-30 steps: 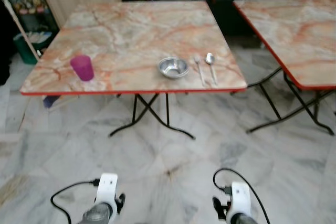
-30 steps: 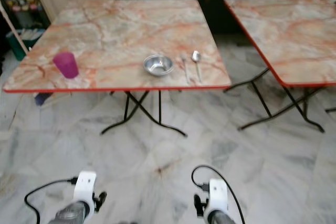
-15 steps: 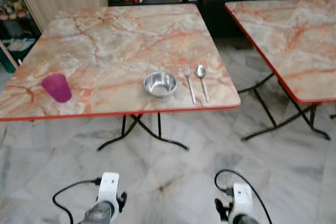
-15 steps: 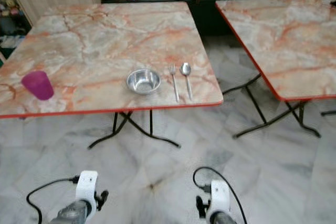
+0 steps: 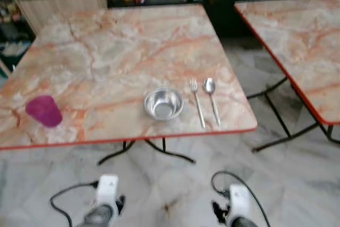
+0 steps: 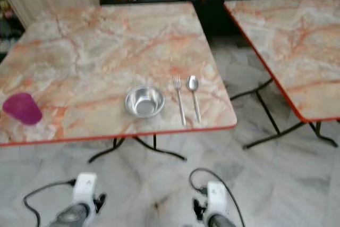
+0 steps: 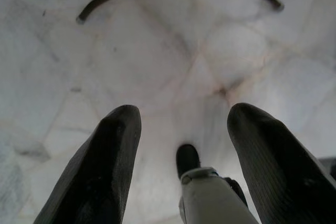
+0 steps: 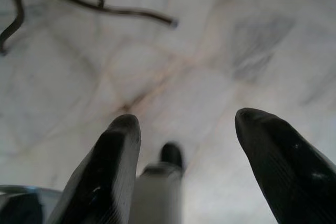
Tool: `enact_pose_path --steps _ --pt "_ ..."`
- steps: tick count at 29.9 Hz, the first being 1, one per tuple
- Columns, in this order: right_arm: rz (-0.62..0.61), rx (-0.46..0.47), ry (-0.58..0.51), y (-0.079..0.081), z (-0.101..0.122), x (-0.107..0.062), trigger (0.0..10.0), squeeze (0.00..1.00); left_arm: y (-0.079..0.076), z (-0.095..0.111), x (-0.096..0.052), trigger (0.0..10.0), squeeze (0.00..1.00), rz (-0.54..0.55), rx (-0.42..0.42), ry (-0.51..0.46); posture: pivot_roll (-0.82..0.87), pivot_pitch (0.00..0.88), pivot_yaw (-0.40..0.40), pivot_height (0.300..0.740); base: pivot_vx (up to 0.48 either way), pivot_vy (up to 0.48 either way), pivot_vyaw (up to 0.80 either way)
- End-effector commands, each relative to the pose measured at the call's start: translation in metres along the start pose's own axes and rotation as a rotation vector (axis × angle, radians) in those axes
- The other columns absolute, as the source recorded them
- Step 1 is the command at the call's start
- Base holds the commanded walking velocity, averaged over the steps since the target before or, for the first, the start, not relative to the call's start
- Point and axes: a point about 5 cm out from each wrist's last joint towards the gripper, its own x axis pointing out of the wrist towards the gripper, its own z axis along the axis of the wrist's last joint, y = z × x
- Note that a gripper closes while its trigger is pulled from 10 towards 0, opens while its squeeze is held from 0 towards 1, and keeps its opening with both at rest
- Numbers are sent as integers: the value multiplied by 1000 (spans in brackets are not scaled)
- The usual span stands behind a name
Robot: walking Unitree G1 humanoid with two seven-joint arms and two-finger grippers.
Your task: Setting the table
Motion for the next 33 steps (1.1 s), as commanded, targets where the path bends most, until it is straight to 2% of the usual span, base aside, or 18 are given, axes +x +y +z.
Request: enact_pose_path --steps 1,18,33 --pt "29 0 -3 12 2 2 10000 0 14 -6 -2 10000 0 42 10 21 46 121 -23 740 0 0 0" --pt "38 -24 14 10 0 2 10000 0 18 -10 -4 10000 0 68 25 17 42 93 -26 740 0 0 0" --pt "44 -24 18 11 -2 1 10000 0 17 -7 -3 10000 0 65 37 11 38 106 -25 740 0 -424 0"
